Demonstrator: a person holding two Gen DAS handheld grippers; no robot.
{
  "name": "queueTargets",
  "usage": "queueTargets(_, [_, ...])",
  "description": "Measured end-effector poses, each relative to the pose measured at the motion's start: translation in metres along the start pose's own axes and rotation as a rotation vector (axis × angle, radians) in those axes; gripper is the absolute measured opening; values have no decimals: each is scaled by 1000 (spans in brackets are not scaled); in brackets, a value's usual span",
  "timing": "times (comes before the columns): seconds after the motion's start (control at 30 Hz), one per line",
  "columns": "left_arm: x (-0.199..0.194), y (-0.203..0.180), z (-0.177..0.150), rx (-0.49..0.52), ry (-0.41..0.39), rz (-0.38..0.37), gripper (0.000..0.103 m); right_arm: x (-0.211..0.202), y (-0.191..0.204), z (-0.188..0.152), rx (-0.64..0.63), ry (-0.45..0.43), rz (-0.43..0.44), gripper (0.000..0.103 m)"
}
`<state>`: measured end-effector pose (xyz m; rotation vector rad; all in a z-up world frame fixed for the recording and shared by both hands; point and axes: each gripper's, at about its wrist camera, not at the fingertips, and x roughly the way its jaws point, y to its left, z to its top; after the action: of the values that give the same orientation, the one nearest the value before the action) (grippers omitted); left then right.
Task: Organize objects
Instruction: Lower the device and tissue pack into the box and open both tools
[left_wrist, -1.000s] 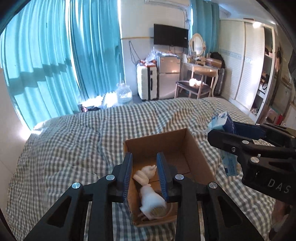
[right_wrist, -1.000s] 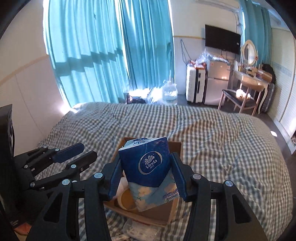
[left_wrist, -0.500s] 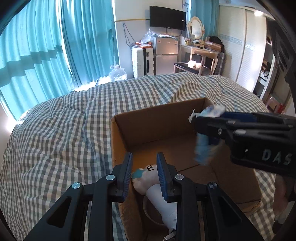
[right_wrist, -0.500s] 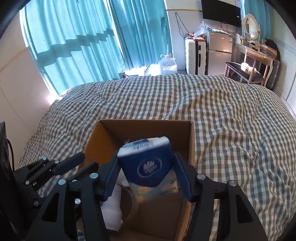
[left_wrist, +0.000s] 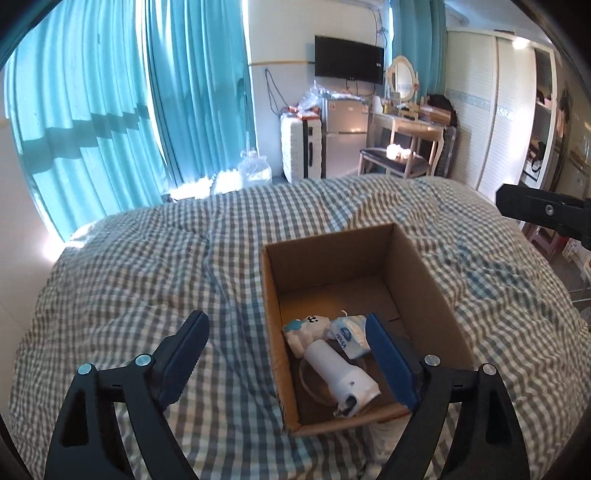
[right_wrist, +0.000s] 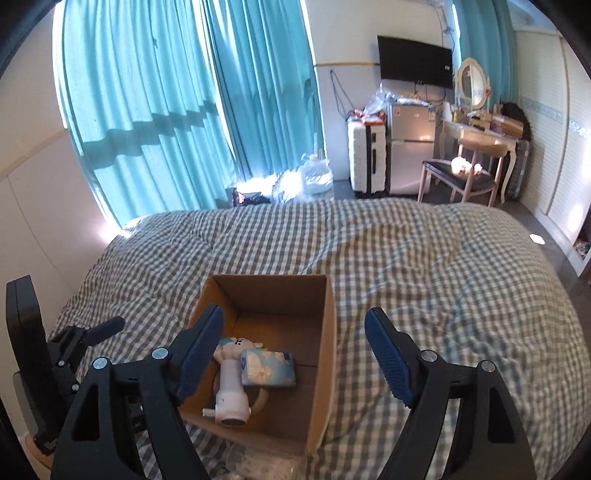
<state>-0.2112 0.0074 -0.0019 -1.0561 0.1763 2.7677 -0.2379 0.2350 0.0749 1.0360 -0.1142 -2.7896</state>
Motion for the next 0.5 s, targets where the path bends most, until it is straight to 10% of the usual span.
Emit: queueTargets(0.5, [-137,-7,-54,-13,-152,100,93,-138,44,-65,-99,-86,9,82])
